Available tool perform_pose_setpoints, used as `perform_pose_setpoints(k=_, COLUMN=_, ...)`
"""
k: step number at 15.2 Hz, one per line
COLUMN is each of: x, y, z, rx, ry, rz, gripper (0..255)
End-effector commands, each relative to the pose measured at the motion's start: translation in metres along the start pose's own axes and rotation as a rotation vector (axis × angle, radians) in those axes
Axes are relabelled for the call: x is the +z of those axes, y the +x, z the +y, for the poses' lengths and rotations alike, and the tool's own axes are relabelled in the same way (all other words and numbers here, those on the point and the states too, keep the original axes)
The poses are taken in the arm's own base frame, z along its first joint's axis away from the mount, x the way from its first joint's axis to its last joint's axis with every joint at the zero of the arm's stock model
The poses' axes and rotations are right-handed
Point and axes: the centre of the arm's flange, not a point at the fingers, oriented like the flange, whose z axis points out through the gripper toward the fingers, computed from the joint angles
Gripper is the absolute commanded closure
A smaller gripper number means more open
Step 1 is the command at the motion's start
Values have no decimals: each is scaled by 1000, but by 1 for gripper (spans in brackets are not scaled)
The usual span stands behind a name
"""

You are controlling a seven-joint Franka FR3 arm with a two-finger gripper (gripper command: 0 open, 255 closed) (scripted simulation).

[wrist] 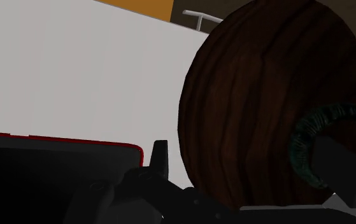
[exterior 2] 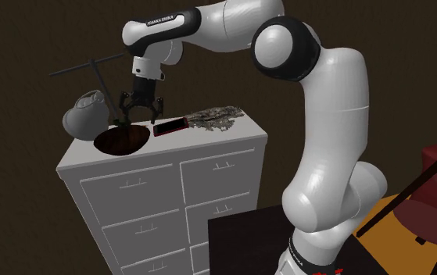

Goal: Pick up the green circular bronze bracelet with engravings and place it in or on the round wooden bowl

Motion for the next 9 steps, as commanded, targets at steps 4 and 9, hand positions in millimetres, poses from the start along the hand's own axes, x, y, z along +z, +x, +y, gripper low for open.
perform_pose_setpoints(k=4, x=-33, y=0, z=1, rx=0, ry=0, rz=-1, gripper=0)
perform_pose_setpoints(k=9, x=-33, y=0, z=1, rx=0, ry=0, rz=-1, gripper=0)
